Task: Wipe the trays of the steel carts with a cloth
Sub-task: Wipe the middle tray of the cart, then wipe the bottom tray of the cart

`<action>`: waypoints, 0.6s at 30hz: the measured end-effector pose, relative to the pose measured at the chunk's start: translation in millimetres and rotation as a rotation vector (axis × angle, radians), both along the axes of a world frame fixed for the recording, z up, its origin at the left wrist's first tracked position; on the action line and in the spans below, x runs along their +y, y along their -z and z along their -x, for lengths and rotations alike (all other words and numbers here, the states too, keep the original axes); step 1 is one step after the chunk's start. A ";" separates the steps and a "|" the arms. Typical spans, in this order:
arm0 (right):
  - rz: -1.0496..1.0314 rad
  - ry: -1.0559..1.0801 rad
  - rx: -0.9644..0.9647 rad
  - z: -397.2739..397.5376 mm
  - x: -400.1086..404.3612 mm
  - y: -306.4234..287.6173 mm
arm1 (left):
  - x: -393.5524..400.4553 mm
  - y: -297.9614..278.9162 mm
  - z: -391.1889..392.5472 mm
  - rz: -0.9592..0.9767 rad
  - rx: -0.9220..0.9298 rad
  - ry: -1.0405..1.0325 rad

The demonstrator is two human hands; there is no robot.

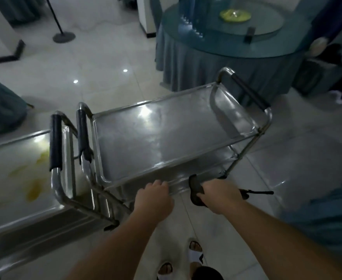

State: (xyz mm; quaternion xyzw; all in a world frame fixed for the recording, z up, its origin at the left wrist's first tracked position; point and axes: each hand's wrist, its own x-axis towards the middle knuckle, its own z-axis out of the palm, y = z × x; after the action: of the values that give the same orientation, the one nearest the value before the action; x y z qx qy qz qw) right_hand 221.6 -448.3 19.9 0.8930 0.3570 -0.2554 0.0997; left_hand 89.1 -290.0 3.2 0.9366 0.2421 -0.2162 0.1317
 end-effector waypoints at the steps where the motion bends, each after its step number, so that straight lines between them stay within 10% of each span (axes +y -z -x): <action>1: 0.001 0.033 -0.012 0.9 -9.5 -6.3 | -5.2 -4.4 -4.8 0.002 -0.021 0.023; 18: -0.120 0.586 -0.052 -109.5 -311.6 -40.5 | -255.5 -46.9 -209.5 -0.045 -0.050 0.515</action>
State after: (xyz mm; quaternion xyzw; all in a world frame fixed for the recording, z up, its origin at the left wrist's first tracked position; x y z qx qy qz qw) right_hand 331.2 -759.9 60.5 0.9684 0.0959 -0.2291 -0.0220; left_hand 298.7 -545.5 50.1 0.9752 -0.0031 -0.2139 0.0573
